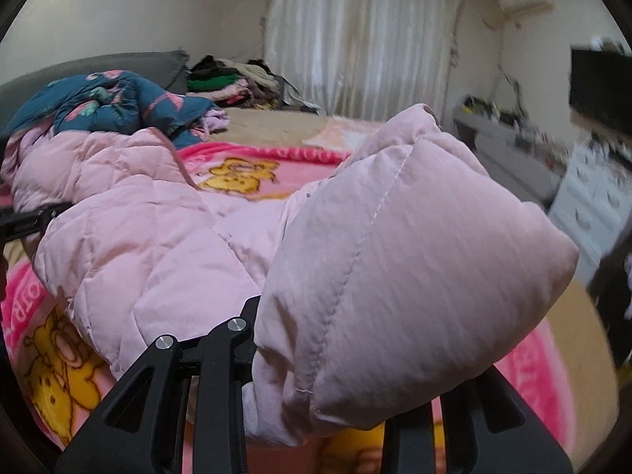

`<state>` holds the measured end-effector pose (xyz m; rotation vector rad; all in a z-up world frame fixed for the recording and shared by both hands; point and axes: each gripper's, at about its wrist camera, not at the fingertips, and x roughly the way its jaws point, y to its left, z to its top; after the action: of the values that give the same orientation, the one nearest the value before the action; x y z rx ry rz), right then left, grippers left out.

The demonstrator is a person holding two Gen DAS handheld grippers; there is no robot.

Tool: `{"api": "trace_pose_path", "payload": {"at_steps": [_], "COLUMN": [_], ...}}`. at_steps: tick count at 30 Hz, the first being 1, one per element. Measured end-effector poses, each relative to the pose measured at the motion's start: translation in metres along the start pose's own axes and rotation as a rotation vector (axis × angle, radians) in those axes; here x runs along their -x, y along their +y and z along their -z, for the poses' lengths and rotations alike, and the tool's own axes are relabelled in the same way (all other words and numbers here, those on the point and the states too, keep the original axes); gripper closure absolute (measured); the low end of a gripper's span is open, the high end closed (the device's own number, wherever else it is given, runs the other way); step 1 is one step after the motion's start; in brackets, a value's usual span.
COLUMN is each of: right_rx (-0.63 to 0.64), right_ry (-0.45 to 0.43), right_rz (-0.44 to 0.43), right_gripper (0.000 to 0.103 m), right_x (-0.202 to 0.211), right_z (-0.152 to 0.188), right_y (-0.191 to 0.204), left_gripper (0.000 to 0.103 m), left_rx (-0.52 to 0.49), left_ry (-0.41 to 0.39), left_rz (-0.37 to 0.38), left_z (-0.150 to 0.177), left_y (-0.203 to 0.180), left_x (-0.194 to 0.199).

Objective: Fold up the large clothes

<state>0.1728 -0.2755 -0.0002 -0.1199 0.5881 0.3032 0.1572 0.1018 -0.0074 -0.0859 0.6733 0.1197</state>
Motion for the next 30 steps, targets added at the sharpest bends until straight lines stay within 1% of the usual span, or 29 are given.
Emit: {"api": "trace_pose_path", "payload": {"at_steps": [4,6,9,11,14,15,17,18,20,23,26,30], "right_rx": [-0.154,-0.224,-0.344,-0.455,-0.555,-0.568,-0.574,-0.577,-0.584,-0.600,-0.566,-0.543], "right_ry": [0.089,0.117,0.155,0.194,0.240,0.246,0.257,0.261,0.268,0.273,0.268,0.261], "right_rz": [-0.008,-0.022,-0.051,-0.075,-0.094,-0.095,-0.074,-0.070,-0.054,-0.035,-0.012,0.002], "right_gripper": [0.071,0.069,0.063,0.055,0.048,0.046,0.038,0.036,0.026,0.017,0.011,0.010], "right_x": [-0.016,-0.022,-0.031,-0.038,-0.044,-0.045,-0.043,-0.042,-0.039,-0.031,-0.019,-0.007], "right_z": [0.017,0.024,0.034,0.041,0.049,0.049,0.048,0.048,0.050,0.056,0.058,0.061], "right_y": [-0.016,-0.024,-0.037,-0.047,-0.055,-0.055,-0.053,-0.052,-0.050,-0.052,-0.049,-0.049], "left_gripper": [0.074,0.073,0.072,0.071,0.070,0.069,0.069,0.068,0.067,0.064,0.060,0.052], "left_rx": [0.002,-0.001,0.002,0.005,0.003,0.004,0.010,0.015,0.021,0.037,0.059,0.096], "left_ry": [0.018,0.022,0.029,0.031,0.033,0.035,0.037,0.039,0.041,0.047,0.054,0.063], "left_rz": [-0.012,-0.016,-0.020,-0.021,-0.023,-0.023,-0.021,-0.020,-0.018,-0.009,0.002,0.017], "left_z": [0.012,0.017,0.021,0.024,0.025,0.025,0.026,0.026,0.028,0.031,0.033,0.037], "left_y": [0.002,0.001,0.000,0.000,0.000,0.000,0.002,0.003,0.005,0.009,0.013,0.020], "left_x": [-0.003,-0.005,-0.005,-0.005,-0.005,-0.005,-0.006,-0.006,-0.006,-0.005,-0.003,0.000]}}
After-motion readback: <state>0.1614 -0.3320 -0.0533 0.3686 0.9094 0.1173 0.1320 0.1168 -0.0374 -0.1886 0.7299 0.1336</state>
